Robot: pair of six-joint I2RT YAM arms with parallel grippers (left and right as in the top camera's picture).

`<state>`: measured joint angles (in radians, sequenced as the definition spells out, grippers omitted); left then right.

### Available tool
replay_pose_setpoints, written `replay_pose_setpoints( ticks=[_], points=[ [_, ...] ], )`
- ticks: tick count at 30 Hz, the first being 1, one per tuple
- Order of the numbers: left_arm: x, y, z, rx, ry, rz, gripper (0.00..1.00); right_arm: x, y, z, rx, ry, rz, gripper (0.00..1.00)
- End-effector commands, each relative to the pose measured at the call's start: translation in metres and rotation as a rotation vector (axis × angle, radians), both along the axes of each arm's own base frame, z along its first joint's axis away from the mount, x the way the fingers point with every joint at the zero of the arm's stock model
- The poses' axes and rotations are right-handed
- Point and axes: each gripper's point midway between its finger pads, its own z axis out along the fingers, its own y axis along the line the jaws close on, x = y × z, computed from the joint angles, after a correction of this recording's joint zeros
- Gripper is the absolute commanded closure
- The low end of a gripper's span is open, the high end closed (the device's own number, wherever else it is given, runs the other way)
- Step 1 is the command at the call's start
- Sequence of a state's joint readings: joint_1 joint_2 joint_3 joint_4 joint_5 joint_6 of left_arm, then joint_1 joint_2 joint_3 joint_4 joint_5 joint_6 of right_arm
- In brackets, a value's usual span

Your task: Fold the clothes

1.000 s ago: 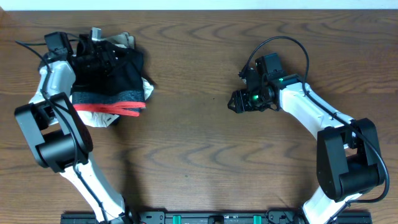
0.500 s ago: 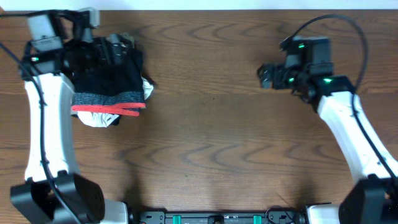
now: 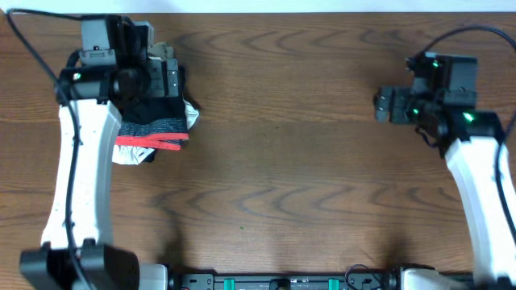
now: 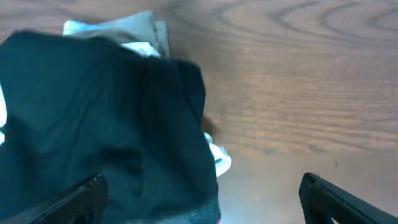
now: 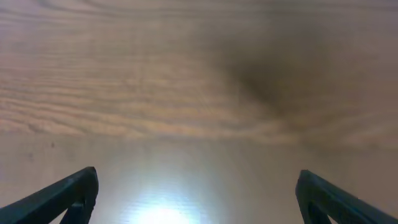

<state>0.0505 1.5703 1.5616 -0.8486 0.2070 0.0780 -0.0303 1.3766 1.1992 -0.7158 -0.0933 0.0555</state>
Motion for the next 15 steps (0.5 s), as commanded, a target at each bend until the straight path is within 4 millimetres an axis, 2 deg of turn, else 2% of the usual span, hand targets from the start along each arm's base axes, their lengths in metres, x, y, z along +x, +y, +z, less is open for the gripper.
replay_pose_setpoints(
  ticks=[1, 4, 7, 10, 15],
  points=[
    [-0.023, -0.009, 0.042, -0.029, -0.104, -0.026, 0.02, -0.035, -0.025, 0.055, -0.089, -0.133, -0.134, 0.01],
    [-0.046, -0.02, 0.059, -0.07, -0.164, -0.069, 0.02, -0.068, -0.023, 0.076, -0.101, -0.216, -0.141, 0.01],
    [-0.076, -0.033, 0.066, -0.103, -0.245, -0.132, 0.02, -0.102, -0.018, 0.081, -0.097, -0.308, -0.13, 0.01],
    [-0.098, -0.035, 0.061, -0.106, -0.351, -0.13, 0.02, -0.132, -0.018, 0.074, -0.075, -0.378, -0.154, 0.01],
    [-0.109, -0.035, 0.042, -0.091, -0.477, -0.136, 0.02, -0.165, -0.019, 0.056, -0.072, -0.416, -0.155, 0.01]
  ],
)
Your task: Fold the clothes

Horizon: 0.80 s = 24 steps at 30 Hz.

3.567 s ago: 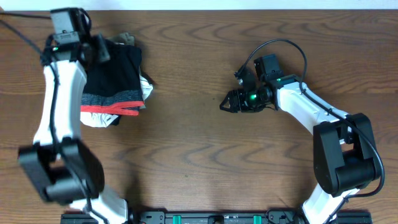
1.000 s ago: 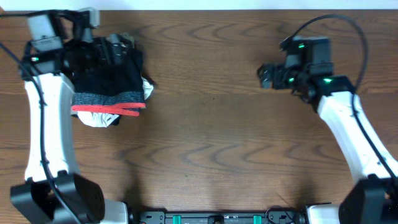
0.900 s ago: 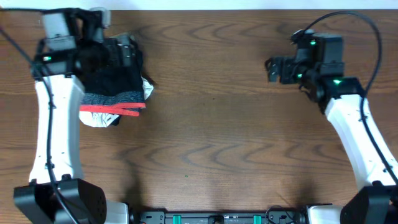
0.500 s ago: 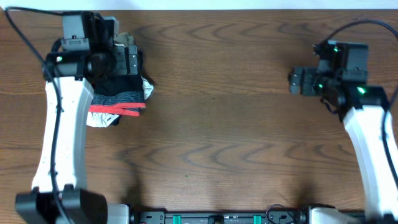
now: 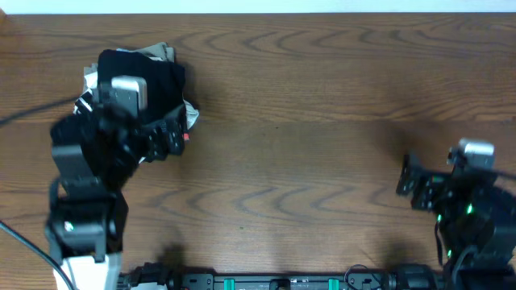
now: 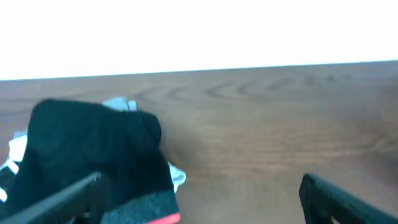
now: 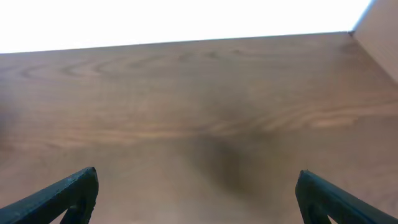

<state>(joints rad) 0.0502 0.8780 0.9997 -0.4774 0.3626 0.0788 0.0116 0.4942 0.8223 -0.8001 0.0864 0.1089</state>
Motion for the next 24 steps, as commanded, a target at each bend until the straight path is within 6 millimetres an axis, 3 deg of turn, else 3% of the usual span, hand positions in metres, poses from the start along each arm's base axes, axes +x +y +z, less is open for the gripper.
replay_pose_setpoints(
  ticks=[1, 8, 14, 24],
  points=[
    [-0.009, -0.004, -0.035, -0.012, 0.049, -0.019, 0.02, -0.016, -0.002, -0.016, 0.009, 0.023, -0.021, 0.01],
    [-0.047, -0.006, -0.097, -0.028, 0.328, -0.017, 0.02, -0.062, -0.003, -0.07, 0.001, 0.285, -0.022, 0.01],
    [-0.069, -0.007, -0.125, -0.037, 0.493, -0.016, 0.02, -0.062, -0.003, -0.071, 0.003, 0.286, -0.024, 0.01],
    [-0.067, -0.007, -0.136, -0.04, 0.543, -0.016, 0.02, -0.064, -0.003, -0.067, 0.004, 0.254, -0.023, 0.01]
  ],
)
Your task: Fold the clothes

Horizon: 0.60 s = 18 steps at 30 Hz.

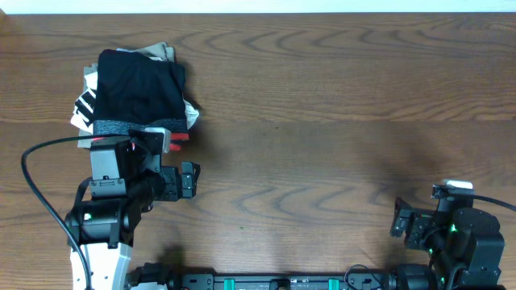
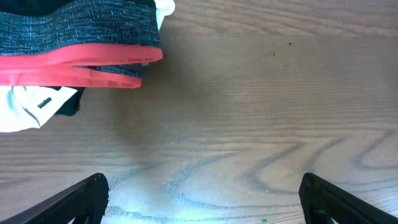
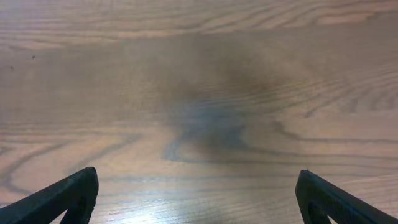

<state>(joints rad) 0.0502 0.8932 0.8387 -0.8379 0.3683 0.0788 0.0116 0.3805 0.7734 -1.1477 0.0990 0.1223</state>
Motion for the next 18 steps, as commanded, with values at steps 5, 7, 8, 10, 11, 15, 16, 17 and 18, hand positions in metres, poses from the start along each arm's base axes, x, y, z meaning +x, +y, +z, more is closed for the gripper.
replay_pose_setpoints(
  ticks=[5, 7, 8, 10, 11, 15, 16, 17, 18],
  points=[
    [0.001, -0.003, -0.003, -0.013, 0.021, -0.009, 0.02, -0.01, 0.003, 0.014, 0.006, -0.112, 0.016, 0.01],
    [0.001, -0.003, -0.004, -0.013, 0.024, -0.009, 0.02, -0.015, 0.005, 0.019, 0.009, -0.167, 0.03, 0.01],
    [0.001, -0.003, -0.004, -0.013, 0.026, -0.008, 0.02, -0.017, 0.005, 0.021, 0.011, -0.192, 0.034, 0.01],
    [0.001, -0.003, -0.005, -0.013, 0.032, -0.009, 0.02, -0.021, 0.006, 0.022, 0.015, -0.245, 0.042, 0.01],
    [0.002, -0.003, -0.006, -0.013, 0.034, -0.009, 0.02, -0.023, 0.007, 0.022, 0.022, -0.278, 0.05, 0.01],
    [0.002, -0.003, -0.006, -0.013, 0.037, -0.009, 0.02, -0.019, 0.012, 0.013, 0.036, -0.306, 0.068, 0.01],
    [0.002, -0.002, -0.007, -0.013, 0.038, -0.008, 0.02, -0.015, 0.013, 0.01, 0.039, -0.307, 0.072, 0.01],
    [0.002, -0.003, -0.007, -0.014, 0.039, -0.009, 0.02, -0.01, 0.013, 0.007, 0.038, -0.316, 0.074, 0.01],
    [0.002, -0.003, -0.007, -0.014, 0.039, -0.009, 0.02, -0.005, 0.014, 0.005, 0.039, -0.329, 0.076, 0.01]
  ],
)
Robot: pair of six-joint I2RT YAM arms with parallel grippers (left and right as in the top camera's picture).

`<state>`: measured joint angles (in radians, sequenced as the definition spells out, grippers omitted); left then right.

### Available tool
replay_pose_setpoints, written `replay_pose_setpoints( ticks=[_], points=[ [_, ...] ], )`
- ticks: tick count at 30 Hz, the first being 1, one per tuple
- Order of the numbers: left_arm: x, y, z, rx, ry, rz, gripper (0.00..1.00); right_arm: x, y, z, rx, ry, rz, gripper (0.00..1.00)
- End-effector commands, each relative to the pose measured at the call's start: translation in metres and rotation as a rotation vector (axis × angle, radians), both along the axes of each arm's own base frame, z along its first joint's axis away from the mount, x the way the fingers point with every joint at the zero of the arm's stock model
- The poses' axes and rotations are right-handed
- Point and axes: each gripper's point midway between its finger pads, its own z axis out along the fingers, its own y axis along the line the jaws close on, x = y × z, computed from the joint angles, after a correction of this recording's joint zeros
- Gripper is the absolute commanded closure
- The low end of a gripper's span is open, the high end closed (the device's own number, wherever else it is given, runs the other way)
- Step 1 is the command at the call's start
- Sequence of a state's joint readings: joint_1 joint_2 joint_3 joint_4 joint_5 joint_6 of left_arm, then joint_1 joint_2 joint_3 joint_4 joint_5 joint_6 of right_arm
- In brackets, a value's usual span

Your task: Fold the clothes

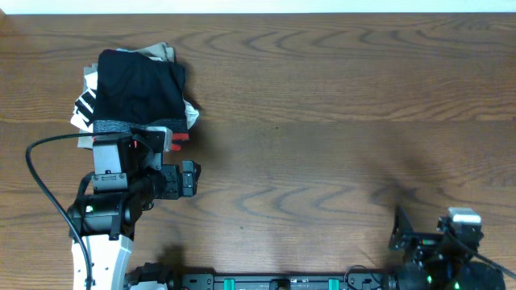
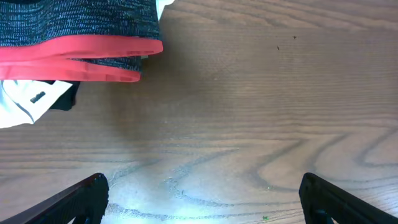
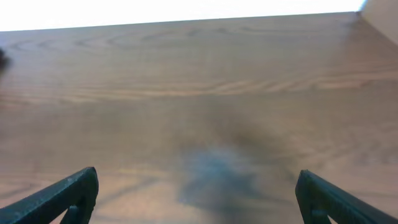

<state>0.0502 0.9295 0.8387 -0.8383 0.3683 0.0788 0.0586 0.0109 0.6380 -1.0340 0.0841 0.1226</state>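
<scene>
A pile of folded clothes (image 1: 137,89) lies at the table's far left, a black garment on top, a grey piece with a red band (image 2: 81,46) at its near edge and white cloth (image 2: 28,99) beneath. My left gripper (image 1: 189,179) stands open over bare wood just in front of the pile, holding nothing. Far off at the near right edge, my right gripper (image 1: 397,229) is open too and empty, looking out over bare table.
The brown wooden table (image 1: 322,121) stretches between the two arms. A black cable (image 1: 40,177) loops beside the left arm. Along the front edge runs the arms' base rail (image 1: 282,282).
The right arm has drawn further back to the near right corner and its camera now tilts up toward the far edge. The left gripper shifted only slightly. The pile is unchanged.
At first the left gripper was over the clothes pile at the far left and the right gripper hovered open at the far right. Then both arms stood nearer the front. Later both were low at the front edge, open, with the pile left stacked.
</scene>
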Motion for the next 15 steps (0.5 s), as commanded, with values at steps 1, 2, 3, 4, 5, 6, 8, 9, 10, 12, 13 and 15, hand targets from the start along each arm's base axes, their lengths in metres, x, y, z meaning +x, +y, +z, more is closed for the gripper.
replay_pose_setpoints(
  ticks=[1, 2, 3, 4, 5, 6, 8, 9, 10, 12, 13, 15],
  points=[
    [0.0, -0.003, 0.001, -0.012, 0.002, -0.008, 0.02, 0.015, 0.006, -0.016, 0.015, 0.004, 0.024, 0.01],
    [0.0, -0.003, 0.001, -0.012, 0.002, -0.008, 0.02, 0.02, 0.006, -0.019, 0.016, -0.006, 0.025, 0.01],
    [0.0, -0.003, 0.001, -0.012, 0.002, -0.008, 0.02, 0.028, 0.007, -0.021, 0.017, -0.023, 0.028, 0.01],
    [0.0, -0.003, 0.001, -0.012, 0.002, -0.008, 0.02, 0.036, 0.008, -0.025, 0.018, -0.043, 0.031, 0.01],
    [0.0, -0.003, 0.001, -0.012, 0.002, -0.008, 0.02, 0.045, 0.009, -0.029, 0.019, -0.065, 0.032, 0.01],
    [0.0, -0.003, 0.001, -0.012, 0.002, -0.008, 0.02, 0.052, 0.01, -0.033, 0.02, -0.082, 0.033, 0.01],
    [0.0, -0.003, 0.001, -0.012, 0.002, -0.008, 0.02, 0.067, 0.011, -0.043, 0.021, -0.123, 0.031, 0.01],
    [0.0, -0.003, 0.001, -0.012, 0.002, -0.008, 0.02, 0.074, 0.012, -0.048, 0.023, -0.145, 0.032, 0.01],
    [0.0, -0.003, 0.001, -0.012, 0.002, -0.008, 0.02, 0.079, 0.012, -0.051, 0.025, -0.166, 0.032, 0.01],
    [0.0, -0.003, 0.001, -0.012, 0.002, -0.008, 0.02, 0.091, 0.013, -0.057, 0.029, -0.229, 0.032, 0.01],
    [0.0, -0.003, 0.001, -0.012, 0.002, -0.008, 0.02, 0.095, 0.014, -0.058, 0.031, -0.258, 0.032, 0.01],
    [0.0, -0.003, 0.001, -0.012, 0.002, -0.008, 0.02, 0.1, 0.014, -0.051, 0.007, -0.339, 0.037, 0.01]
  ],
)
